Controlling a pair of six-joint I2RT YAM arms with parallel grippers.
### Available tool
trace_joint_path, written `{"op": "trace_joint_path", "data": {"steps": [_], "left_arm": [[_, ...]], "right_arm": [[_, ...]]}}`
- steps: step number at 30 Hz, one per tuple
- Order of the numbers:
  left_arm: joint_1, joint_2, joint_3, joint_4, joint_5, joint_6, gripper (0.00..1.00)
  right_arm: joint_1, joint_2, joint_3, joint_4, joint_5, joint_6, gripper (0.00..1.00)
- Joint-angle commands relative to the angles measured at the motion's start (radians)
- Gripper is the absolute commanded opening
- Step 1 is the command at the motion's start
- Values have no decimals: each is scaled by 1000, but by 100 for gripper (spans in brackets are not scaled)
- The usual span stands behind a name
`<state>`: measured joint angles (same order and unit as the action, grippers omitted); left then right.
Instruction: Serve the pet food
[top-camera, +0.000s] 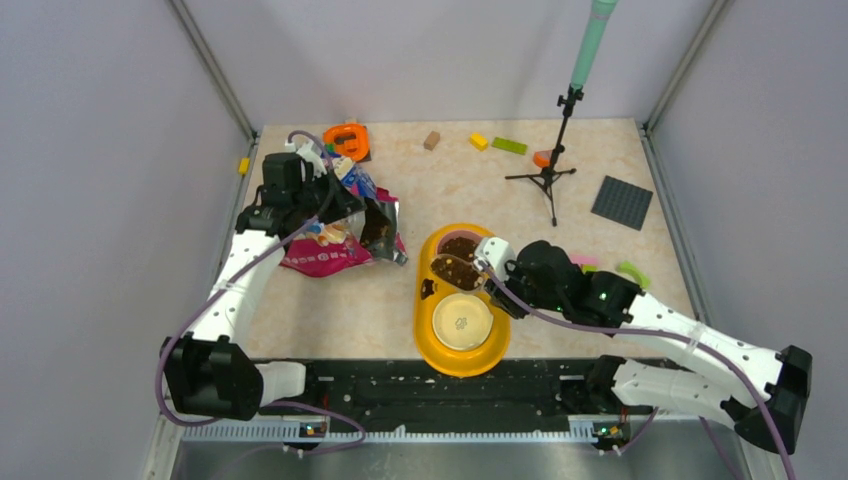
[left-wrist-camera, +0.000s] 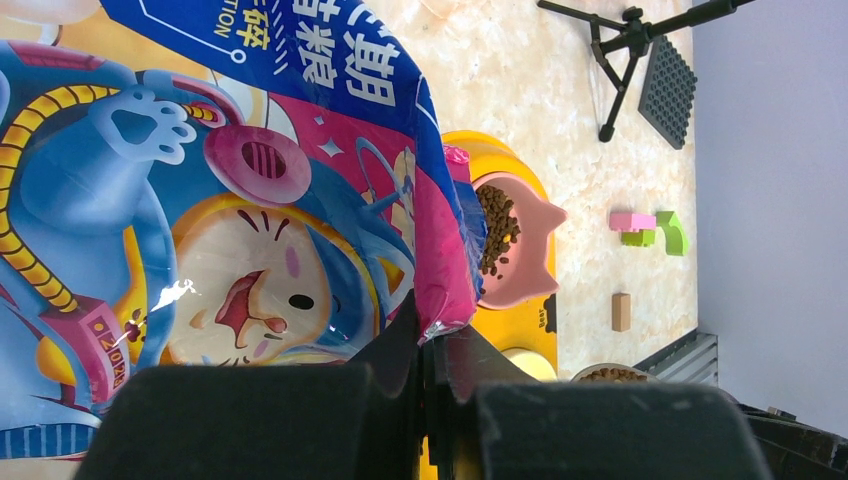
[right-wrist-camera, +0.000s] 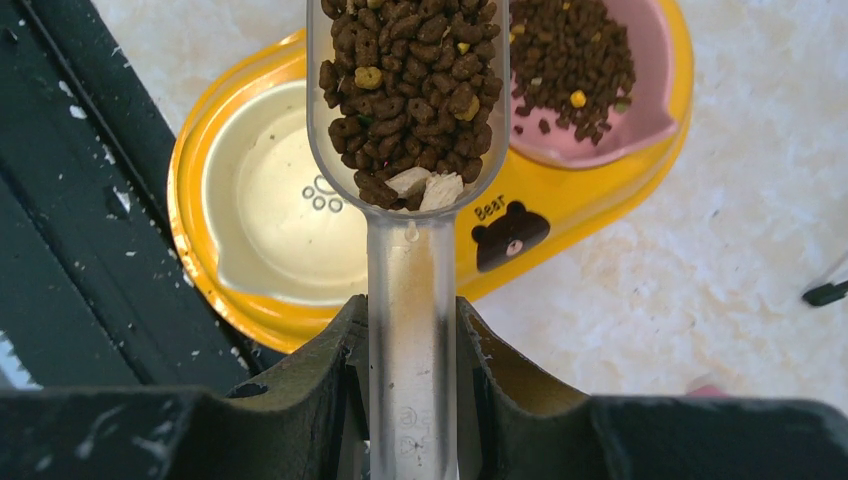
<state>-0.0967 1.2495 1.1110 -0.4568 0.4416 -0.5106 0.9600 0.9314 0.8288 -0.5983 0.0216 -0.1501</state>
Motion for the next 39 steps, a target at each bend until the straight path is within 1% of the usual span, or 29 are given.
{"op": "trace_joint_path", "data": {"steps": [1, 5, 12, 20, 27, 32, 39], "left_arm": [[19, 6, 69, 72, -10, 30, 0], [23, 11, 74, 70, -13, 35, 0], [29, 20, 75, 72, -4, 40, 0], [34, 5, 67, 63, -4, 52, 0], [35, -5, 48, 64, 3, 52, 0], [35, -13, 41, 67, 5, 53, 0], [35, -19, 26, 72, 13, 46, 0]], "right_arm": [[13, -56, 2, -41, -11, 126, 0], [19, -67, -1, -37, 3, 223, 0], [136, -46, 5, -46, 113, 273, 0], [149, -2, 31, -26, 102, 360, 0], [186, -11, 24, -45, 155, 437, 0], [213, -6, 23, -74, 134, 509, 0], [265, -25, 21, -165, 162, 606, 0]]}}
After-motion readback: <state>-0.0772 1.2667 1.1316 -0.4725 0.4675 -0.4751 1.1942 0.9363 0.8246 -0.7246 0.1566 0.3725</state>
